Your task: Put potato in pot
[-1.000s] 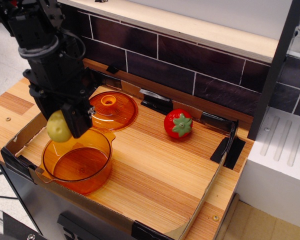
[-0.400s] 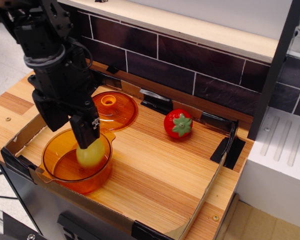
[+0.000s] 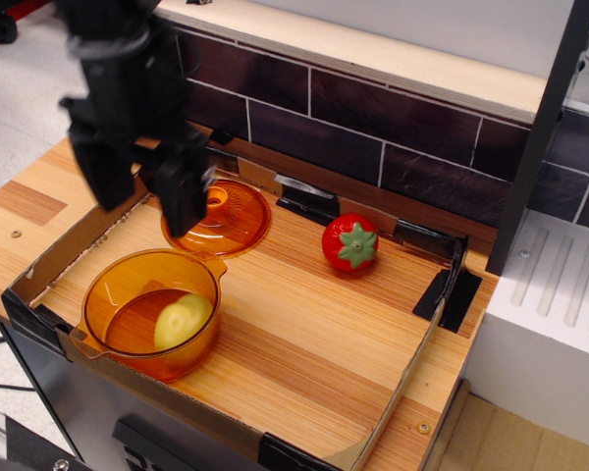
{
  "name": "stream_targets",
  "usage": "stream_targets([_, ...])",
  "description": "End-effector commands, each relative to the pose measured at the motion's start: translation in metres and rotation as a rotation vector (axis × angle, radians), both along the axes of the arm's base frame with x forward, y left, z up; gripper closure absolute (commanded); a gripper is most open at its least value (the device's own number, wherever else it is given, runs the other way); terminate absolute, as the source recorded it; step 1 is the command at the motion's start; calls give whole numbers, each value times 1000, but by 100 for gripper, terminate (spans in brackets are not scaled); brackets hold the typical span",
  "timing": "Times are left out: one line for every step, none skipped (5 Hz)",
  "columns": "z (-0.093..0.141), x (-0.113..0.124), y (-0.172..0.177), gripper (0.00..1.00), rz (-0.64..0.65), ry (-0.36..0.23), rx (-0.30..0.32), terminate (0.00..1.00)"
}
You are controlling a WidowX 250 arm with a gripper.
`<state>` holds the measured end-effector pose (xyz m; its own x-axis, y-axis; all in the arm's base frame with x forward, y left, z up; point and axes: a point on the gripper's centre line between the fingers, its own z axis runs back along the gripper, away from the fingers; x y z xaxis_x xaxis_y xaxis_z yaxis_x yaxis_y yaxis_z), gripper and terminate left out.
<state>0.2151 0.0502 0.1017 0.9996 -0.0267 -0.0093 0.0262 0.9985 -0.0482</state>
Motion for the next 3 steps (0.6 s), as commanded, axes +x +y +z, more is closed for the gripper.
stream_targets([43, 10, 1, 0, 31, -45, 3, 0])
stream_targets([43, 10, 1, 0, 31, -45, 3, 0])
stream_targets([43, 10, 1, 0, 31, -45, 3, 100])
